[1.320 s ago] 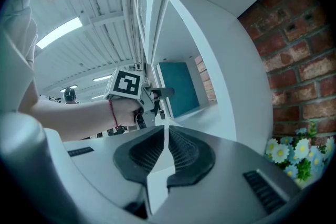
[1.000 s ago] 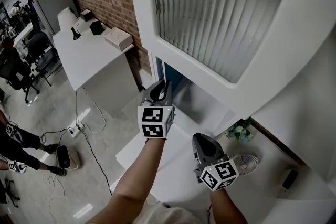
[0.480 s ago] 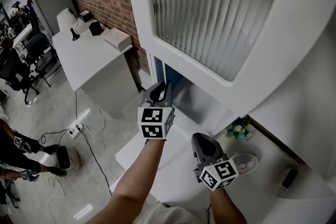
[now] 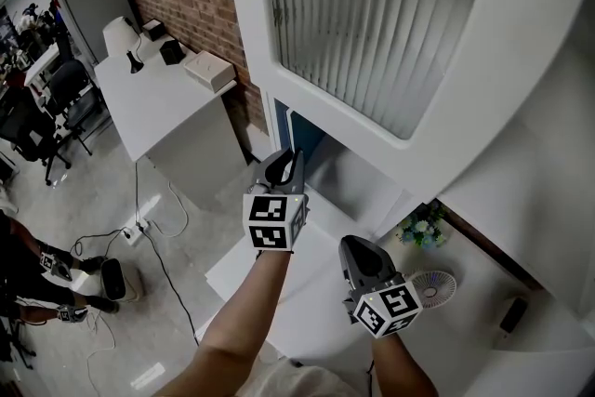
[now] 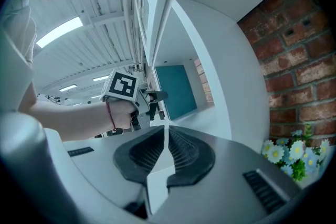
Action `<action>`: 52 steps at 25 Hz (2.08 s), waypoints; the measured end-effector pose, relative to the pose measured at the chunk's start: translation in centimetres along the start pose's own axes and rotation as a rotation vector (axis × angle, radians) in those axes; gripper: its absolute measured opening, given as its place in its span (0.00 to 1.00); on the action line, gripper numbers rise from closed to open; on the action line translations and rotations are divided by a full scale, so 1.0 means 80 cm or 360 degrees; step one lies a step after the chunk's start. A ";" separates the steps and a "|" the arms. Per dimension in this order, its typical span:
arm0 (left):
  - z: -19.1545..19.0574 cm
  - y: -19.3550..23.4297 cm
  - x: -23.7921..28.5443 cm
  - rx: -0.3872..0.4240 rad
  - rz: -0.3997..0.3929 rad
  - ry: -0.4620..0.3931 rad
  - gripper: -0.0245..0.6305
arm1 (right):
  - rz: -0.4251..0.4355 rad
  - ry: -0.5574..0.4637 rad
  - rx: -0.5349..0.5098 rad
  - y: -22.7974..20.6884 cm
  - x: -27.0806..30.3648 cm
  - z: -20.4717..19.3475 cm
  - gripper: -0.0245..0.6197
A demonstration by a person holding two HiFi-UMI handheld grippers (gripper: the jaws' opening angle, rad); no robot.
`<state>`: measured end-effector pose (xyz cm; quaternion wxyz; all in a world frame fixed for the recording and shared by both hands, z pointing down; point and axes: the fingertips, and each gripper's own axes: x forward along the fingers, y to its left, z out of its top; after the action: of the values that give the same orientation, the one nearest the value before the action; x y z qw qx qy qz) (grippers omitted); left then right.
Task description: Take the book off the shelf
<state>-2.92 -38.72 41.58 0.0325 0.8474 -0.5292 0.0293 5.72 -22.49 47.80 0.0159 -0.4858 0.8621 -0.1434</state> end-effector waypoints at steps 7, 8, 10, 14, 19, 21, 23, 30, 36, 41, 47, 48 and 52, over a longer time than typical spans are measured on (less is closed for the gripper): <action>-0.002 -0.005 -0.012 -0.0003 -0.0012 0.0007 0.11 | 0.0010 -0.0005 -0.0007 0.006 -0.002 0.001 0.07; -0.003 -0.006 -0.014 -0.0005 -0.0015 0.0008 0.11 | 0.0010 -0.0007 -0.0007 0.006 -0.002 0.002 0.07; -0.004 -0.008 -0.018 -0.0009 -0.0019 0.0008 0.11 | 0.0011 -0.0010 -0.0006 0.007 -0.002 0.002 0.07; -0.006 -0.011 -0.028 -0.0013 -0.0027 0.0008 0.11 | 0.0013 -0.0011 -0.0007 0.011 -0.004 0.001 0.07; -0.007 -0.016 -0.040 -0.0018 -0.0038 0.0007 0.11 | 0.0015 -0.0016 -0.0006 0.015 -0.005 0.001 0.07; -0.008 -0.017 -0.045 -0.0019 -0.0044 0.0007 0.11 | 0.0019 -0.0016 -0.0006 0.017 -0.005 0.001 0.07; -0.008 -0.019 -0.050 -0.0022 -0.0048 0.0007 0.11 | 0.0022 -0.0015 -0.0006 0.019 -0.005 0.001 0.07; -0.008 -0.025 -0.065 -0.0033 -0.0057 0.0008 0.11 | 0.0032 -0.0019 -0.0008 0.026 -0.008 0.004 0.07; -0.009 -0.030 -0.070 -0.0026 -0.0068 0.0013 0.11 | 0.0032 -0.0023 -0.0007 0.028 -0.009 0.003 0.07; -0.009 -0.027 -0.069 -0.0018 -0.0061 0.0016 0.11 | 0.0030 -0.0025 -0.0010 0.027 -0.010 0.004 0.07; -0.009 -0.029 -0.068 0.0008 -0.0068 0.0011 0.11 | 0.0031 -0.0026 -0.0005 0.028 -0.010 0.004 0.07; -0.008 -0.029 -0.068 0.0014 -0.0068 0.0010 0.11 | 0.0031 -0.0026 -0.0006 0.028 -0.009 0.004 0.07; -0.009 -0.028 -0.065 0.0025 -0.0072 0.0009 0.11 | 0.0030 -0.0024 -0.0006 0.027 -0.009 0.002 0.07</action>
<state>-3.23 -33.00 41.83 0.0279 0.8592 -0.5097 0.0350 4.32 -20.83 47.00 0.0228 -0.4786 0.8668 -0.1379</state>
